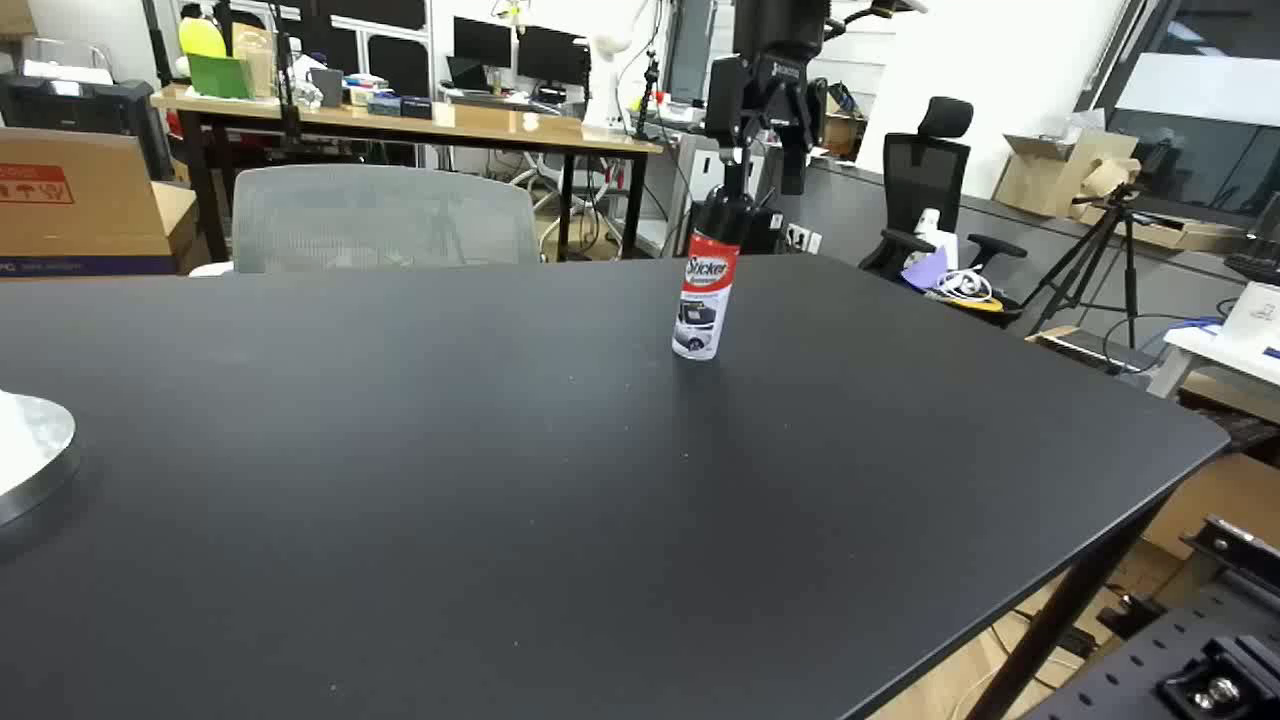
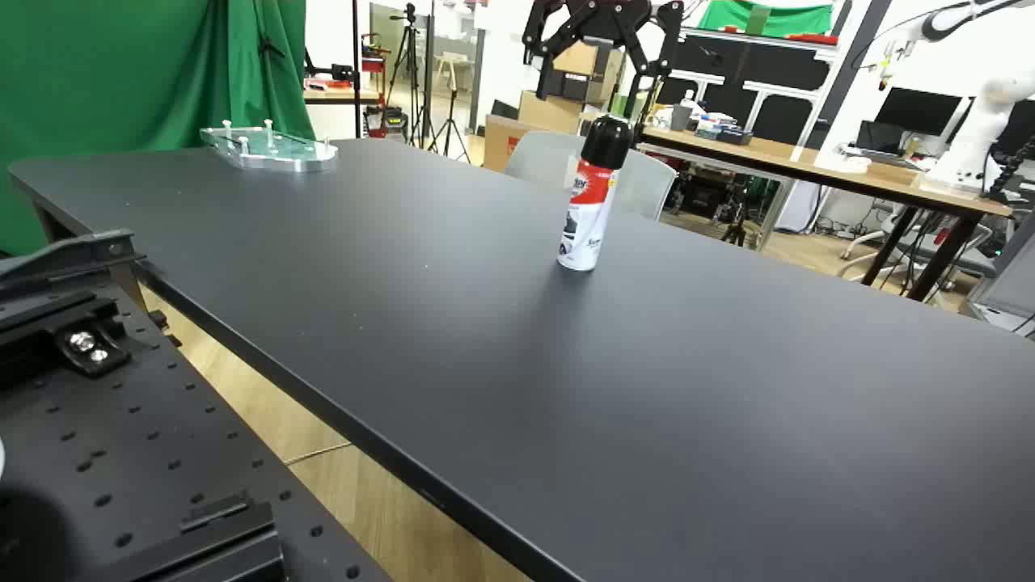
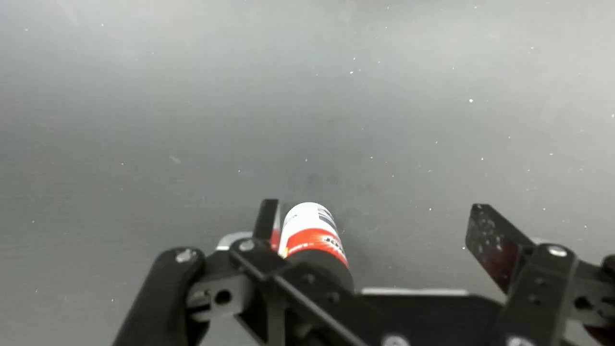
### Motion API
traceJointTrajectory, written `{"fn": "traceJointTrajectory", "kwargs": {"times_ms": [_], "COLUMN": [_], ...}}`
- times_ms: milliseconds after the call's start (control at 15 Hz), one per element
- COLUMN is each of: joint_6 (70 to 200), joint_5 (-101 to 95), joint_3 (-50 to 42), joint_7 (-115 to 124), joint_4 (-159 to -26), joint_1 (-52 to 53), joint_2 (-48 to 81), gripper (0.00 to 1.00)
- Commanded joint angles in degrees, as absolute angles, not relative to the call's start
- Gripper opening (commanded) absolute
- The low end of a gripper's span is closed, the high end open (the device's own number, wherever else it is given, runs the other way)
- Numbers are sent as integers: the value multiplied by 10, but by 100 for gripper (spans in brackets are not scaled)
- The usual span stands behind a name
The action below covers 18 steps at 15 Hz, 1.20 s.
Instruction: Place the spray can lid on the table
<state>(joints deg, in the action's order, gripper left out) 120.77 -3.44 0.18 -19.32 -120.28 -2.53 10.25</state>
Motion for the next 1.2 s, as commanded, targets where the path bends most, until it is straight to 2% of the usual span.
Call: {"fn": "traceJointTrajectory", "kwargs": {"times_ms": [0,800,1133], "joint_6": [1206,1206,1263], "joint_5": [-34,-34,-87], "joint_3": [2,3,-8], "joint_7": [-193,-195,-162], "joint_4": [-1202,-1203,-1207], "joint_1": [-25,-26,-18], "joint_2": [103,122,115], "gripper": [100,100,100]}}
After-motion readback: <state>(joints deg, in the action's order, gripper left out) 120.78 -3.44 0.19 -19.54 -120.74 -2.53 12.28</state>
